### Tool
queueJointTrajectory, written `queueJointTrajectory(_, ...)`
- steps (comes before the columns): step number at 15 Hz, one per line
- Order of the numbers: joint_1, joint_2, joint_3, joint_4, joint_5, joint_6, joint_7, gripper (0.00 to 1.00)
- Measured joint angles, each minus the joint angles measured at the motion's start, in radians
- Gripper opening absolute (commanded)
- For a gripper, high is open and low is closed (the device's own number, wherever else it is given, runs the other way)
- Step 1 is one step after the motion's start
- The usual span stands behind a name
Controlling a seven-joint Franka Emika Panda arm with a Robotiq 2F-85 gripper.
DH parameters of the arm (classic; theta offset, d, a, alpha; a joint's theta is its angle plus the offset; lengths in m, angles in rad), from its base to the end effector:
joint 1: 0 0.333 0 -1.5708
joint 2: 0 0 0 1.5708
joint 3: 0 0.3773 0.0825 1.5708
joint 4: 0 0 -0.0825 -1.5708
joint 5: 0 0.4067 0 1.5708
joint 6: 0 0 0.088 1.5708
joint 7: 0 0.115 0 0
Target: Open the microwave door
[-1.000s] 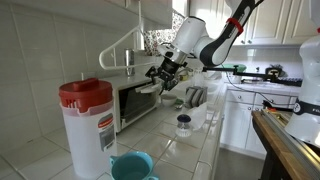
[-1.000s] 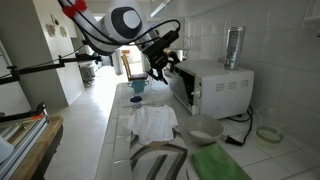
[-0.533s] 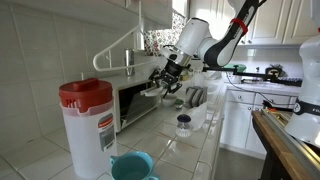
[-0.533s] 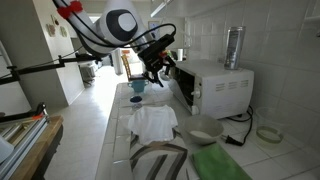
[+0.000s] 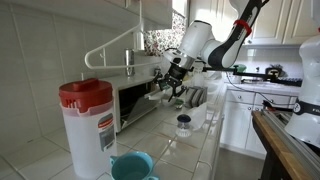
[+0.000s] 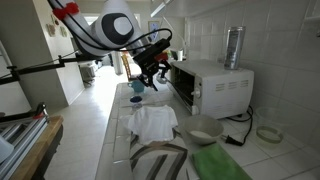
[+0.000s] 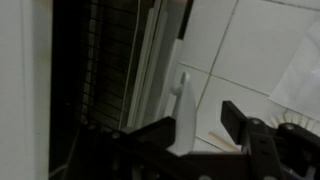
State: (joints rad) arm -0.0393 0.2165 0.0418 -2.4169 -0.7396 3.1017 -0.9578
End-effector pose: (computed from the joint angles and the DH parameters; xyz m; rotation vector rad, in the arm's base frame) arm 0.5429 0.0573 0.2957 1.8187 2.0491 0.4241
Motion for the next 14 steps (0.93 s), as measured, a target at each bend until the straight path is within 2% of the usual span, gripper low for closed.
queueJointTrajectory(14,0.012,-0.008,0.003,-0.063,0.0,-0.004,-0.001,0.64)
